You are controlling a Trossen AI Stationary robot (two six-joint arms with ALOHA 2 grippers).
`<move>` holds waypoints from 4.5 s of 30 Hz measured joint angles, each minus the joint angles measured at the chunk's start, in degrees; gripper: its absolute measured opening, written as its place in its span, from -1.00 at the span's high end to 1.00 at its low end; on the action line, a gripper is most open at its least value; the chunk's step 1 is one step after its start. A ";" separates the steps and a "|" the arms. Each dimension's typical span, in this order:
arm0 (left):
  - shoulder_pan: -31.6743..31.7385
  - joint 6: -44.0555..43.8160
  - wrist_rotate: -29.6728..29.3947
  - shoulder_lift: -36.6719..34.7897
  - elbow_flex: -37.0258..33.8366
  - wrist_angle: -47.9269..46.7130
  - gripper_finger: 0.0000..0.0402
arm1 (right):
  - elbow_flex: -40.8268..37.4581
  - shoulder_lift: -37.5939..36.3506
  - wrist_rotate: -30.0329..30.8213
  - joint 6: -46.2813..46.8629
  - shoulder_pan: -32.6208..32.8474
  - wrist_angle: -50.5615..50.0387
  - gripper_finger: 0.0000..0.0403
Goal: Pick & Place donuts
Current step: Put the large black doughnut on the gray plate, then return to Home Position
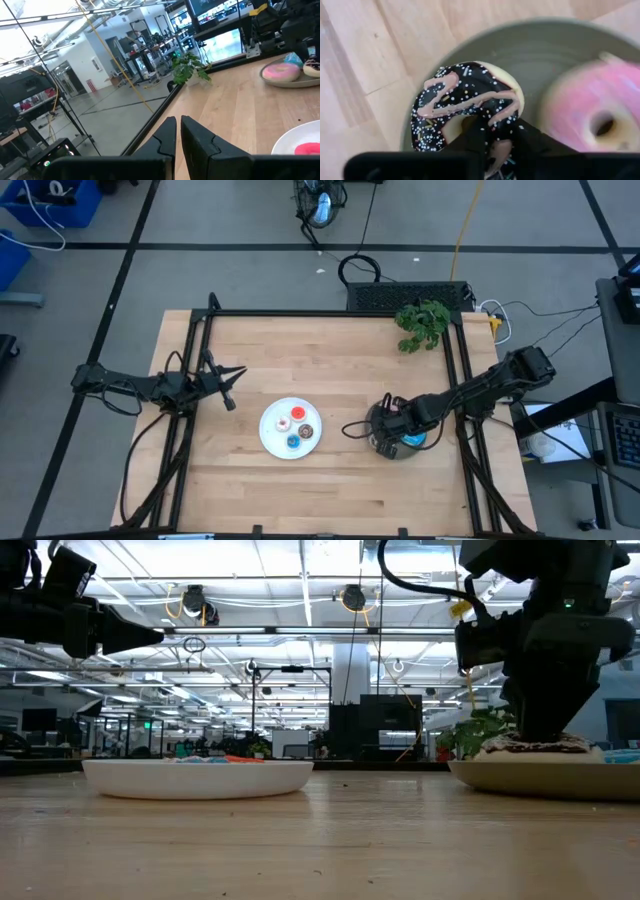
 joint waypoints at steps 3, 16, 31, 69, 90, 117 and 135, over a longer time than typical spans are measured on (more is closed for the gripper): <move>0.00 0.02 0.00 0.00 0.00 0.00 0.84 | 0.00 0.00 -1.65 0.07 -0.02 -0.17 0.53; 0.00 0.02 -0.02 0.00 0.02 0.00 0.84 | 3.22 -0.03 -1.70 -0.24 0.00 -7.28 -0.10; 0.00 -0.07 -0.07 0.00 0.02 -0.02 0.84 | 15.13 -2.58 5.29 -6.64 3.39 -17.11 -0.01; -0.12 -12.26 -1.40 -0.54 0.35 -6.30 0.95 | -30.05 -81.49 13.79 -44.13 -2.39 20.99 1.00; 0.00 -14.60 12.20 -5.90 0.44 -8.83 0.98 | -43.80 -86.08 11.91 -45.24 -5.42 30.62 1.00; -0.02 -10.95 8.59 -5.51 0.26 -7.64 0.78 | -48.46 -86.03 9.03 -42.12 -5.40 37.82 1.00; -0.02 -10.93 8.61 -5.51 0.26 -7.41 0.78 | -48.50 -86.01 9.06 -42.12 -5.40 37.97 1.00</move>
